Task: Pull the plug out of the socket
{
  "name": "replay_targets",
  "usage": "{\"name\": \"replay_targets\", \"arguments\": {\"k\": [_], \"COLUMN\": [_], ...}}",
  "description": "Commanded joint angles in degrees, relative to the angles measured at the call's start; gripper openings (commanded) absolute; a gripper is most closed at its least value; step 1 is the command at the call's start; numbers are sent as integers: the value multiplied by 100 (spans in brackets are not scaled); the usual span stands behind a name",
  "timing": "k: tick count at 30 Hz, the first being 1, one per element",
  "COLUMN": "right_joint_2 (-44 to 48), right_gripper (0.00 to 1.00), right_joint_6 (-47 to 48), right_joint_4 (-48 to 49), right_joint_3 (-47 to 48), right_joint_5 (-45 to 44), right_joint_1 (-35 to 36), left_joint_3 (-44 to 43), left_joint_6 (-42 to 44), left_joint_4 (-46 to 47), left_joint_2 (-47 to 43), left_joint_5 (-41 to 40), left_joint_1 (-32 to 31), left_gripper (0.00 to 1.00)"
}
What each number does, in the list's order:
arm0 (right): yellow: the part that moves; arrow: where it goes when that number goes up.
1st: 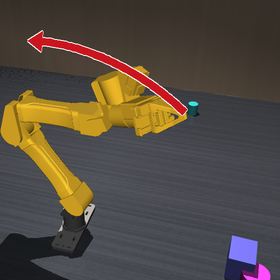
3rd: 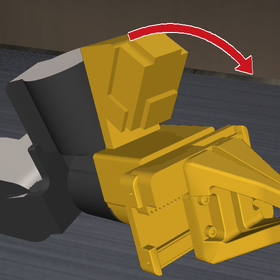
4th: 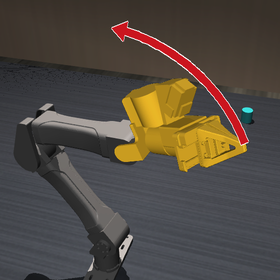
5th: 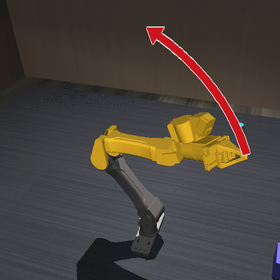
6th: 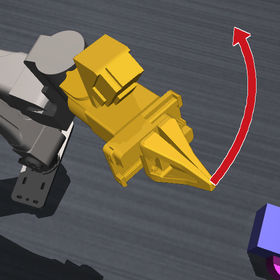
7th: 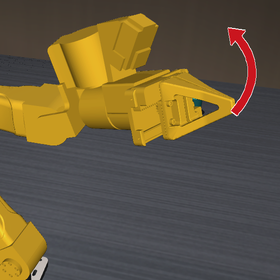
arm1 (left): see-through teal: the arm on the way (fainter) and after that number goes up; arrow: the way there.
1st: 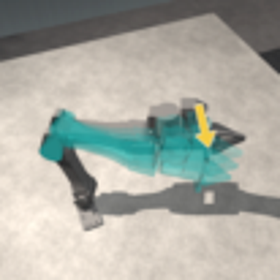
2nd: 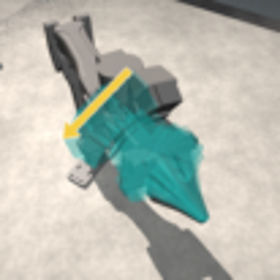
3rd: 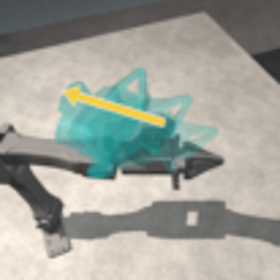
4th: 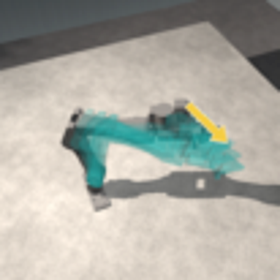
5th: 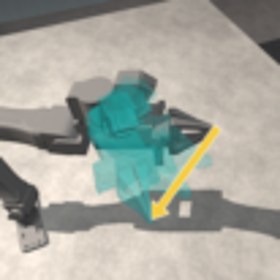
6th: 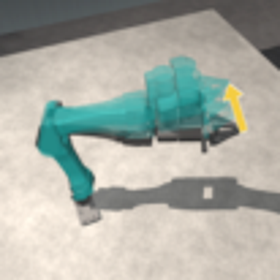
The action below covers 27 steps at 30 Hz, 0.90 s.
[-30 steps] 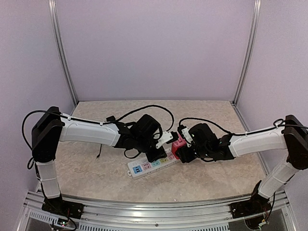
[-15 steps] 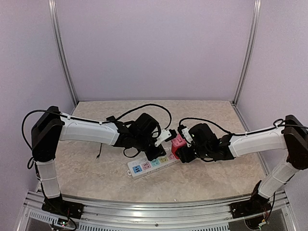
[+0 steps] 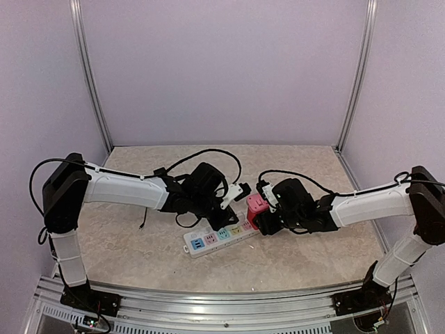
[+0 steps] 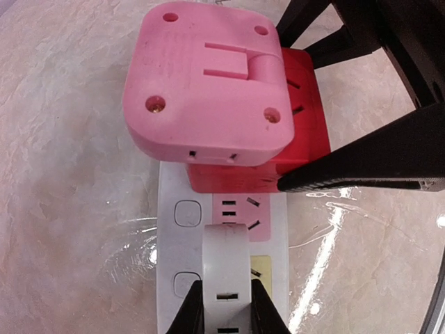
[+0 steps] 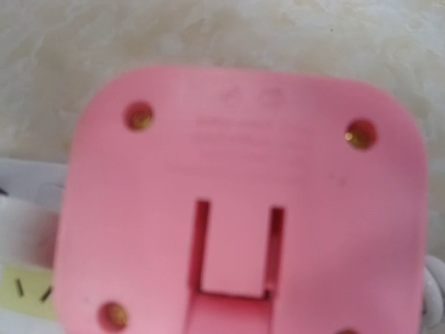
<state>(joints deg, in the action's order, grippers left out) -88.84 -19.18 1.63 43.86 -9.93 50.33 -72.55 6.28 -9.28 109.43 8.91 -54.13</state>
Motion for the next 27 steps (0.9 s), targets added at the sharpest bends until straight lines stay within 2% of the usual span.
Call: {"name": "replay_targets", "arguments": {"k": [1,5,9,17,24,27], "right_joint_2": [-203,-202,-194,-226,-168,-124], "right_gripper": [0,0,0,0,1,18], "right_joint_6": [-62,-69,-56,-52,-55,-60], "right_joint_4": [-308,-307,-322,-305,-323,-359], "right_joint_3": [-110,-107,-105,-104,-76,-33], "right_joint_5": [17,5,8,7,-5,3], "right_joint_1": [-40,-39,-40,-39,-34,-38], "left_joint_3": [-43,25,288,102,313,373], "left_joint_6": [-122,-58,-275,-53,-315,-469], "left_joint_4": [480,455,756,396,507,499], "left_joint_2": [-439,-537,-786,-719,-1063,-1177], "left_joint_5": [315,289,480,324,473,649], "left_joint_1": [-7,-13,285,232,650,851], "left_gripper": [0,0,0,0,0,0]}}
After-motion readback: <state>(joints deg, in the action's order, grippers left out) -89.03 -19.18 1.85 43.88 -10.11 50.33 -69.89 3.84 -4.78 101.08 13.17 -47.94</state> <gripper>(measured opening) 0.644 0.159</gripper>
